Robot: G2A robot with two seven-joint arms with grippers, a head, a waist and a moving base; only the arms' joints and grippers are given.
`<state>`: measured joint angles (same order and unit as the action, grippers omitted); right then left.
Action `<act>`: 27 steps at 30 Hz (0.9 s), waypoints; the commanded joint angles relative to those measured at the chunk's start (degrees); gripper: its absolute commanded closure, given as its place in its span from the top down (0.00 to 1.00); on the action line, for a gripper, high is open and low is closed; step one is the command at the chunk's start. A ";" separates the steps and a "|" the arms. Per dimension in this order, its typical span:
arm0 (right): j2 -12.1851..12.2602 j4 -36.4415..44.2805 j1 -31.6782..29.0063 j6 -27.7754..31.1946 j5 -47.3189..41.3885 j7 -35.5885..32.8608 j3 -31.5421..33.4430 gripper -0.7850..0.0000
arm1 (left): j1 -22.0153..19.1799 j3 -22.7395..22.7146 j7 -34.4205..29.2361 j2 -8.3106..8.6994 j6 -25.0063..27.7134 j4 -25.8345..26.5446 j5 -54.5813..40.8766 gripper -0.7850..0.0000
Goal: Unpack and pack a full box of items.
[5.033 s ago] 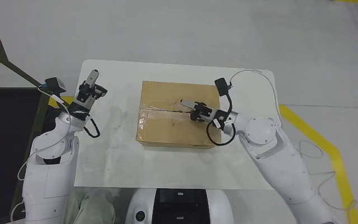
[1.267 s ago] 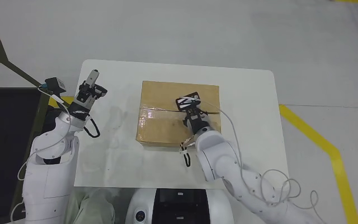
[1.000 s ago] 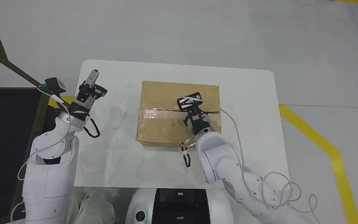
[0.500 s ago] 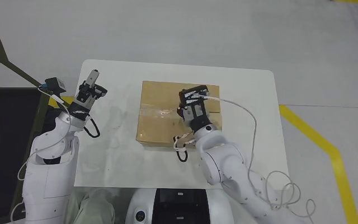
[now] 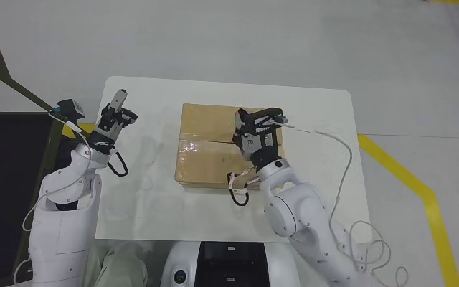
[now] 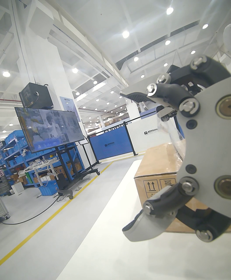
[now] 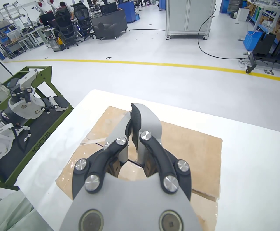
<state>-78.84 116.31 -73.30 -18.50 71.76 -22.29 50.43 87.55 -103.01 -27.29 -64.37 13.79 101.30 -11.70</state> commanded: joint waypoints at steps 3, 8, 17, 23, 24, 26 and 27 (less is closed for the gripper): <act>-0.30 -1.00 -0.01 -0.26 0.04 -1.35 -0.17 0.00 | 0.00 0.00 0.00 0.00 0.00 0.00 0.00 1.00; -0.67 -1.93 0.21 -0.19 0.38 -2.06 -0.44 0.00 | 0.00 0.00 0.00 0.00 0.00 0.00 0.00 1.00; -2.06 -6.24 1.73 -2.97 -0.10 1.19 -1.92 0.00 | 0.00 0.00 0.00 0.00 0.00 0.00 0.00 1.00; -3.00 -7.75 2.43 -4.85 -1.47 3.04 -2.30 0.00 | 0.00 0.00 0.00 0.00 0.00 0.00 0.00 1.00; -3.12 -7.61 2.34 -5.18 -1.71 3.26 -2.22 0.00 | 0.00 0.00 0.00 0.00 0.00 0.00 0.00 1.00; -3.30 -7.38 2.16 -6.01 -1.73 3.32 -1.98 0.00 | 0.00 0.00 0.00 0.00 0.00 0.00 0.00 1.00; -3.38 -7.23 2.06 -6.40 -1.70 3.25 -1.84 0.06 | 0.00 0.00 0.00 0.00 0.00 0.00 0.00 1.00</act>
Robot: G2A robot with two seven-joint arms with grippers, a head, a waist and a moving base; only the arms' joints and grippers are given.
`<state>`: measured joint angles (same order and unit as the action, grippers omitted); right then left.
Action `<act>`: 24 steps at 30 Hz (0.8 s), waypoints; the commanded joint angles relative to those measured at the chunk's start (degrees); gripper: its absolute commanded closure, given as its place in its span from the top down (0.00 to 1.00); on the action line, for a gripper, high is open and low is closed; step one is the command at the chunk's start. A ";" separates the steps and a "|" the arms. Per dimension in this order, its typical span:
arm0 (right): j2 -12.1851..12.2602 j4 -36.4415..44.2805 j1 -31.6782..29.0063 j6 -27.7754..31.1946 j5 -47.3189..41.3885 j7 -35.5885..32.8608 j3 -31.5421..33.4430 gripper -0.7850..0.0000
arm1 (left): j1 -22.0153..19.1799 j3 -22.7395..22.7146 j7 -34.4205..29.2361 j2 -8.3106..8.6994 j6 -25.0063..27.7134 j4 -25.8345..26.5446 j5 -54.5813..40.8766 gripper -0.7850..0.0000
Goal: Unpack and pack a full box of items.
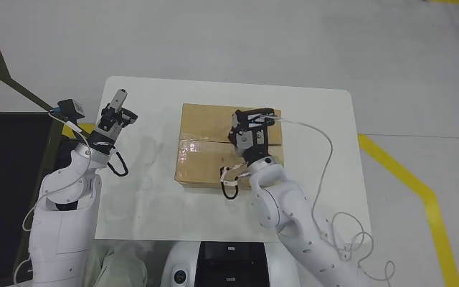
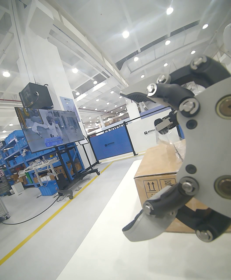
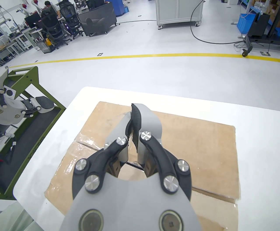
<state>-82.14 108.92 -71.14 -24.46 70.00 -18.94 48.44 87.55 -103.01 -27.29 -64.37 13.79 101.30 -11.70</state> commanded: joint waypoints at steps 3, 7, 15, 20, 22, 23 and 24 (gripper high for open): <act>-0.29 0.76 -0.51 -1.50 0.09 -0.44 0.62 0.20 | 0.00 0.00 0.00 0.00 0.00 0.00 0.00 1.00; -0.53 1.51 -1.34 -2.80 -0.07 -0.60 1.36 0.24 | 0.00 0.00 0.00 0.00 0.00 0.00 0.00 1.00; -1.09 1.49 -2.32 -3.96 -1.49 -1.04 2.33 0.28 | 0.00 0.00 0.00 0.00 0.00 0.00 0.00 1.00; -1.45 1.41 -2.71 -5.18 -1.31 -1.45 2.57 0.28 | 0.00 0.00 0.00 0.00 0.00 0.00 0.00 1.00; -1.58 1.48 -2.89 -5.76 -1.11 -1.48 2.74 0.29 | 0.00 0.00 0.00 0.00 0.00 0.00 0.00 1.00; -1.64 1.50 -2.98 -6.04 -0.98 -1.52 2.80 0.29 | 0.00 0.00 0.00 0.00 0.00 0.00 0.00 1.00; -1.71 1.55 -3.06 -6.27 -0.90 -1.53 2.86 0.29 | 0.00 0.00 0.00 0.00 0.00 0.00 0.00 1.00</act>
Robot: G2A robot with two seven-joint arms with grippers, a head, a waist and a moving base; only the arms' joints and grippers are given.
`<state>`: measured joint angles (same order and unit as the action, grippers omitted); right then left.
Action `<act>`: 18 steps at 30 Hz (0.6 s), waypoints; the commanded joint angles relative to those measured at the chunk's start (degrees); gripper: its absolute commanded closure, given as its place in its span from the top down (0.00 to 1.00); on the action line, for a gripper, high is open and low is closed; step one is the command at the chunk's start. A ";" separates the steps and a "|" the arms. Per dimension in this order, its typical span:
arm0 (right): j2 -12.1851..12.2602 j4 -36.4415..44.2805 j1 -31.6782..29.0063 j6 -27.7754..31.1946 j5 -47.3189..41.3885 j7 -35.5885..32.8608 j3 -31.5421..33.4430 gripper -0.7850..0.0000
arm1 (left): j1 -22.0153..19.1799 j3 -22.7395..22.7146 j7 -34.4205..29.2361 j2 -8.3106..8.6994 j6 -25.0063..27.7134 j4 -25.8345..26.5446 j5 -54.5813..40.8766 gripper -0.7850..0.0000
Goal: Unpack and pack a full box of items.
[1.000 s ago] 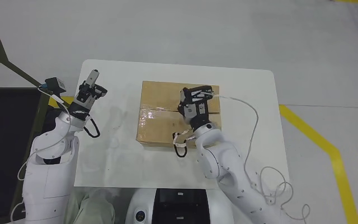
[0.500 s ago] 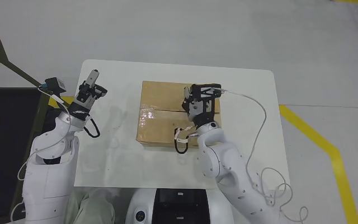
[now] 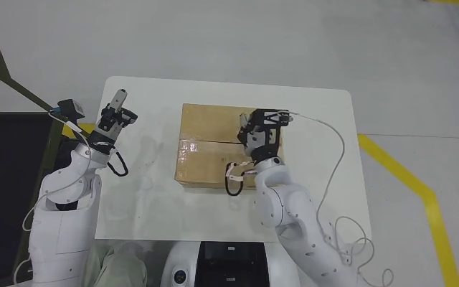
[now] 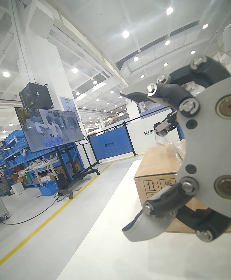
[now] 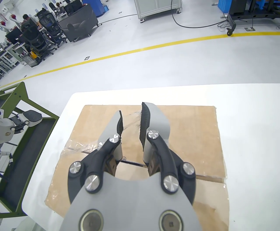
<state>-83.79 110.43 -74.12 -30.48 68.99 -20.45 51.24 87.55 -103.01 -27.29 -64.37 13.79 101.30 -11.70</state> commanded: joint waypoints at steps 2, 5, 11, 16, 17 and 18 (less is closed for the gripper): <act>-0.21 0.17 -0.21 -0.63 0.18 0.22 0.25 0.30 | 0.00 0.00 0.00 0.00 0.00 0.00 0.00 1.00; -0.45 0.32 -0.39 -0.93 -0.14 1.14 0.50 0.31 | 0.00 0.00 0.00 0.00 0.00 0.00 0.00 1.00; -0.80 0.55 -1.48 -1.28 -0.36 3.13 0.98 0.33 | 0.00 0.00 0.00 0.00 0.00 0.00 0.00 1.00; 1.28 9.00 -12.00 3.42 0.47 1.89 11.10 0.38 | 0.00 0.00 0.00 0.00 0.00 0.00 0.00 1.00; 1.90 11.44 -15.01 6.50 0.13 0.94 13.95 0.41 | 0.00 0.00 0.00 0.00 0.00 0.00 0.00 1.00; 2.34 13.10 -17.18 9.00 -0.44 0.21 16.13 0.44 | 0.00 0.00 0.00 0.00 0.00 0.00 0.00 1.00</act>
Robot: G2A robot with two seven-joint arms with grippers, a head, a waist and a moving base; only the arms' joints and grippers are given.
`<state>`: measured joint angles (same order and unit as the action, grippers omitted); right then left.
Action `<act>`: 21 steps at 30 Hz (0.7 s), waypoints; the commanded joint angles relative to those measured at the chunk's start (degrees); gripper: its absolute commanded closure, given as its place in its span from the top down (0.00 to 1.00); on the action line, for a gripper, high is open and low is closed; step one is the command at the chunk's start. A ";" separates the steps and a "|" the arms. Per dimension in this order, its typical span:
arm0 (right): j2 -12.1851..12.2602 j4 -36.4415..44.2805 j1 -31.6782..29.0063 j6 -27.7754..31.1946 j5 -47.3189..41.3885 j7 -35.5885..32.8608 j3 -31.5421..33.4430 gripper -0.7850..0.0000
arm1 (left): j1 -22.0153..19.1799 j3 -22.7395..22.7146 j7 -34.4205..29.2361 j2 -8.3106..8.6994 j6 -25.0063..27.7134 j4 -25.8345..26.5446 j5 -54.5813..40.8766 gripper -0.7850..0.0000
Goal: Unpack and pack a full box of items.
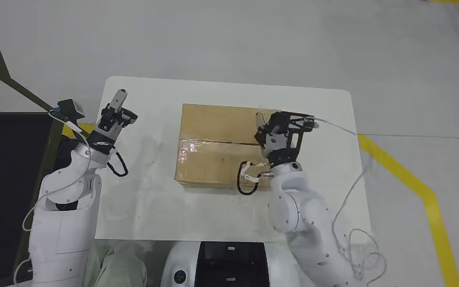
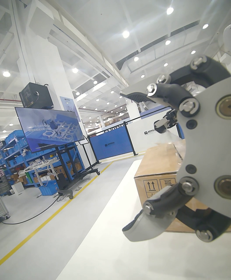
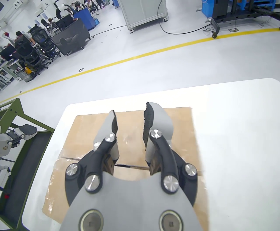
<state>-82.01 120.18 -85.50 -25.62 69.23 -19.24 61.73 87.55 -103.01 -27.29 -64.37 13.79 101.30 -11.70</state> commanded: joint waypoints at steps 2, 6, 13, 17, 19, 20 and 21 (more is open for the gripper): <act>1.06 5.00 -8.41 7.20 -2.09 -2.18 8.69 0.50 | 0.00 0.00 0.00 0.00 0.00 0.00 0.00 1.00; 1.43 6.03 -10.28 8.98 -3.73 -3.06 11.71 0.66 | 0.00 0.00 0.00 0.00 0.00 0.00 0.00 1.00; 1.51 5.87 -9.73 10.25 -8.08 -3.74 13.73 1.00 | 0.00 0.00 0.00 0.00 0.00 0.00 0.00 1.00; 1.50 5.58 -9.34 10.57 -8.72 -3.56 13.82 1.00 | 0.00 0.00 0.00 0.00 0.00 0.00 0.00 1.00; 1.50 5.58 -9.34 10.57 -8.72 -3.56 13.82 1.00 | 0.00 0.00 0.00 0.00 0.00 0.00 0.00 1.00; 1.50 5.58 -9.34 10.57 -8.72 -3.56 13.82 1.00 | 0.00 0.00 0.00 0.00 0.00 0.00 0.00 1.00; 1.50 5.58 -9.34 10.57 -8.72 -3.56 13.82 1.00 | 0.00 0.00 0.00 0.00 0.00 0.00 0.00 1.00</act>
<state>-80.51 125.75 -94.84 -15.05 60.50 -22.80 75.55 87.55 -103.01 -27.29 -64.37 13.79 101.30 -11.70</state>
